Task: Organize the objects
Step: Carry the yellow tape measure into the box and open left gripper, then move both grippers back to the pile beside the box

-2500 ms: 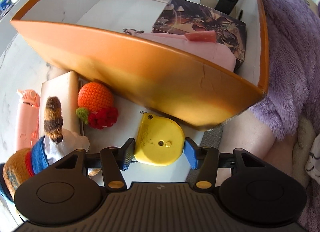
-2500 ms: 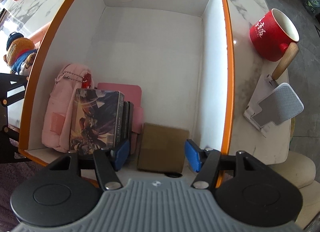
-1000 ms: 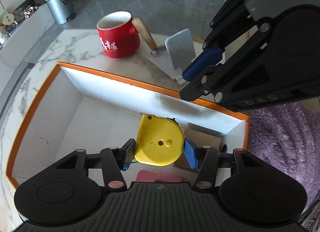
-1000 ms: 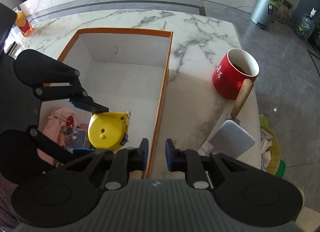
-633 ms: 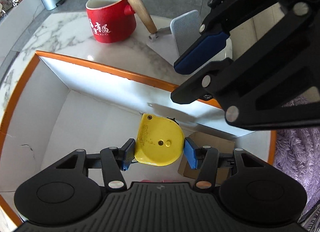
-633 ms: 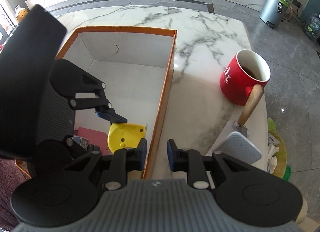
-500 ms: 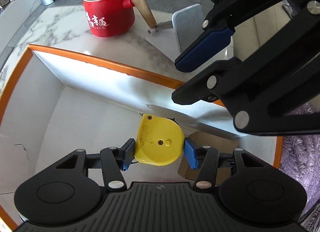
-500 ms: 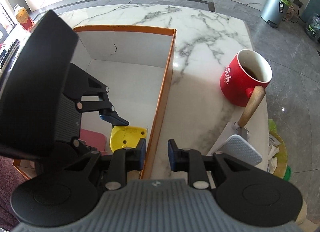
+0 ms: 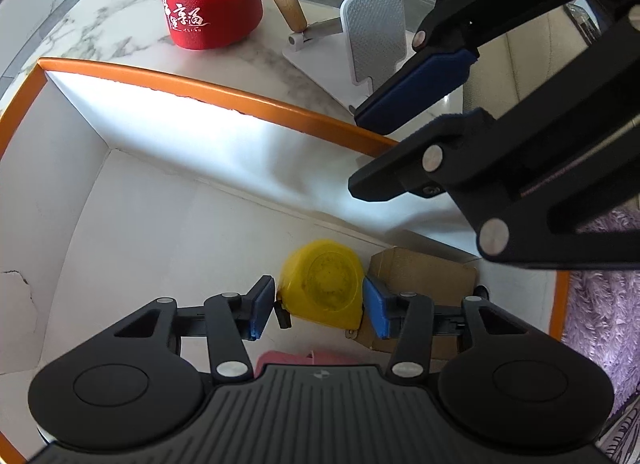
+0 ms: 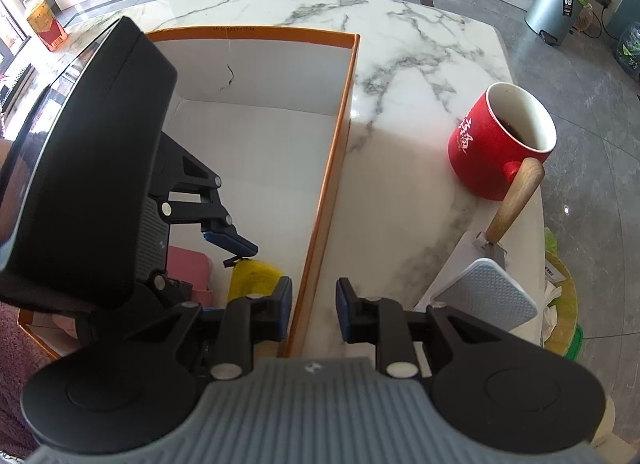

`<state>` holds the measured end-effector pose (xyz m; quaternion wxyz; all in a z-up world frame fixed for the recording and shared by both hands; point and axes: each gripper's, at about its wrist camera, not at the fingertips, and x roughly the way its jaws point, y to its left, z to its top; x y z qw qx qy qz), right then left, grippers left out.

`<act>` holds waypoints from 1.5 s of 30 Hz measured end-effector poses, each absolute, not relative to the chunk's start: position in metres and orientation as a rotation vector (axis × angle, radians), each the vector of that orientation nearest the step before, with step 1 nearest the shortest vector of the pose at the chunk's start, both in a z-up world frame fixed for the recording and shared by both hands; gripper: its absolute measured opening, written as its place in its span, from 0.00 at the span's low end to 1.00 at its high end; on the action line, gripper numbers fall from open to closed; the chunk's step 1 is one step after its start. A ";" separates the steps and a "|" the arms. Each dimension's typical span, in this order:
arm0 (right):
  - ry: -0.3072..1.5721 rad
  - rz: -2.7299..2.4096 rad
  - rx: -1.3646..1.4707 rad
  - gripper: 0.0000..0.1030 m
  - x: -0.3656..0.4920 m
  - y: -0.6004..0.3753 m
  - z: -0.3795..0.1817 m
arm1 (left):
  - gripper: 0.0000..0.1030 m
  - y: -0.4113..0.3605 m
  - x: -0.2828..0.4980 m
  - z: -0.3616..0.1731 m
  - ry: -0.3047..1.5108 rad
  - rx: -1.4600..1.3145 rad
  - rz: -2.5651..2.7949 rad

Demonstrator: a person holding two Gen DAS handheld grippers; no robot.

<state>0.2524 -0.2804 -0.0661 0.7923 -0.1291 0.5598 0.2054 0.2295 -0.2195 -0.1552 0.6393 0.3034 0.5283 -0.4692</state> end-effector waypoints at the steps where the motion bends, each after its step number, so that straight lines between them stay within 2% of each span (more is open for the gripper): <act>1: 1.204 0.440 -0.276 0.25 0.252 -0.281 -0.065 | 0.55 -0.218 0.229 -0.153 1.205 0.680 -1.072; 9: 1.187 0.432 -0.254 0.25 0.247 -0.284 -0.055 | 0.52 -0.200 0.225 -0.134 1.198 0.603 -1.065; 13: 1.154 0.451 -0.233 0.24 0.240 -0.283 -0.045 | 0.42 -0.186 0.222 -0.118 1.163 0.571 -1.010; 16: 1.103 0.486 -0.212 0.16 0.235 -0.279 -0.033 | 0.37 -0.174 0.220 -0.101 1.126 0.550 -0.935; 19: 1.086 0.528 -0.222 0.16 0.233 -0.265 -0.028 | 0.37 -0.159 0.218 -0.086 1.079 0.548 -0.850; 33: 1.278 0.522 -0.478 0.16 0.266 -0.183 -0.128 | 0.37 -0.081 0.208 -0.045 0.938 0.340 -0.577; 45: 1.324 0.428 -0.502 0.17 0.270 -0.181 -0.145 | 0.37 -0.059 0.200 -0.044 0.917 0.317 -0.558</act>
